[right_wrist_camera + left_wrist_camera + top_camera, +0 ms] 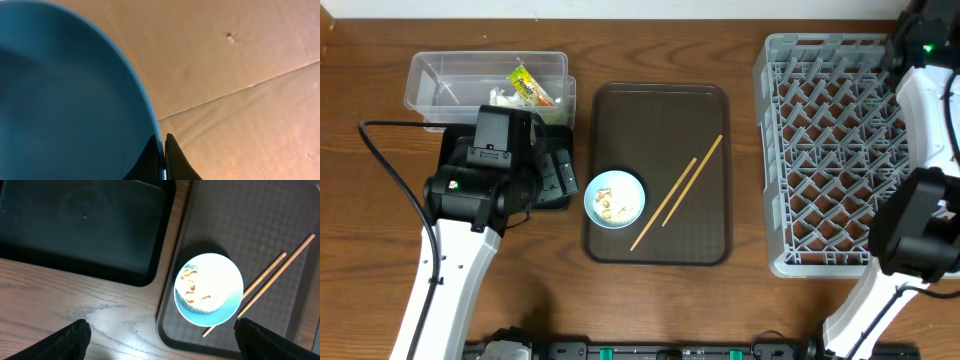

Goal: Sort waste into correct bins and load items into the dishwasher rack
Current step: 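Carry the blue plate into the rack and set it down with the right gripper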

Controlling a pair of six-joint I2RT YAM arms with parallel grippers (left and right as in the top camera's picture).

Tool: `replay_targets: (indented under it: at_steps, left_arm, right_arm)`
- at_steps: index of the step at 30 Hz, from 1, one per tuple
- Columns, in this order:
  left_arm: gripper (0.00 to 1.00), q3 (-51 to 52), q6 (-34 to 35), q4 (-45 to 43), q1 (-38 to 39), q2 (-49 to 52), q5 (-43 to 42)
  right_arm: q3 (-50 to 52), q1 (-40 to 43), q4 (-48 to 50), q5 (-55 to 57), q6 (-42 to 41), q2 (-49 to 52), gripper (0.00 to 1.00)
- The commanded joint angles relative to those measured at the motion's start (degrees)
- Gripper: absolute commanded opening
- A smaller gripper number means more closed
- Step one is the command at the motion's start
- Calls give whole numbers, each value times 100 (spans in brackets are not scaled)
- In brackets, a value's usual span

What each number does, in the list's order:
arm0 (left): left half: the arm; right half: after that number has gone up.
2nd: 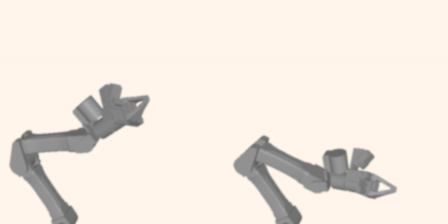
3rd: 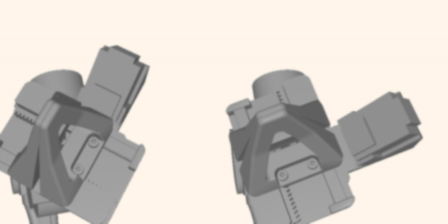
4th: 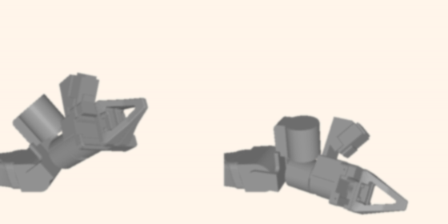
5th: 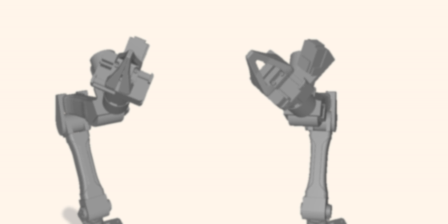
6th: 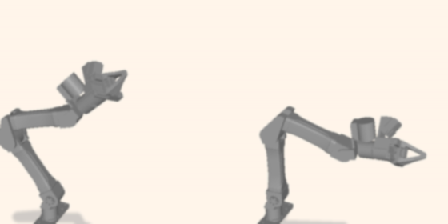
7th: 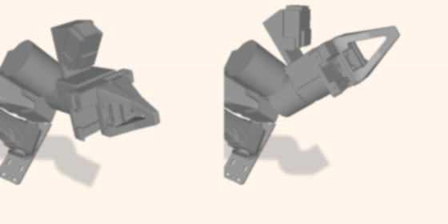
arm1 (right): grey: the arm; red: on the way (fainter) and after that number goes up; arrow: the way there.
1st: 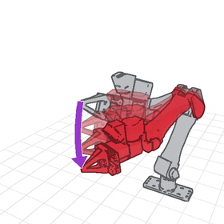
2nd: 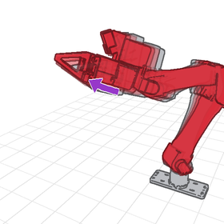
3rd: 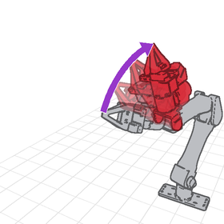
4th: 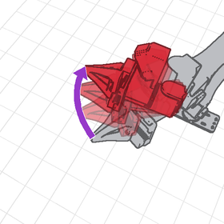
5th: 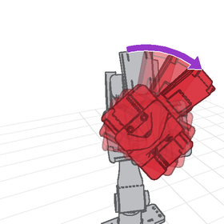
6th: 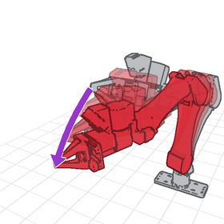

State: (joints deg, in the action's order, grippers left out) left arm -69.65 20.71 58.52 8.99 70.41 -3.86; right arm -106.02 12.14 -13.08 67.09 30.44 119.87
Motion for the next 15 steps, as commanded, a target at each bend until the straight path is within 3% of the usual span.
replay_targets:
  at_steps: [1,11,15]
  left_arm:
    - [95,87,-55,9,-42,33,92]
    - [95,87,-55,-52,-42,33,92]
    - [95,87,-55,-48,-42,33,92]
  right_arm:
    - [33,-42,-28,162,4,111,2]
    - [94,-348,-730,-52,-334,212,1]
    - [92,-352,-551,-122,297,212,1]
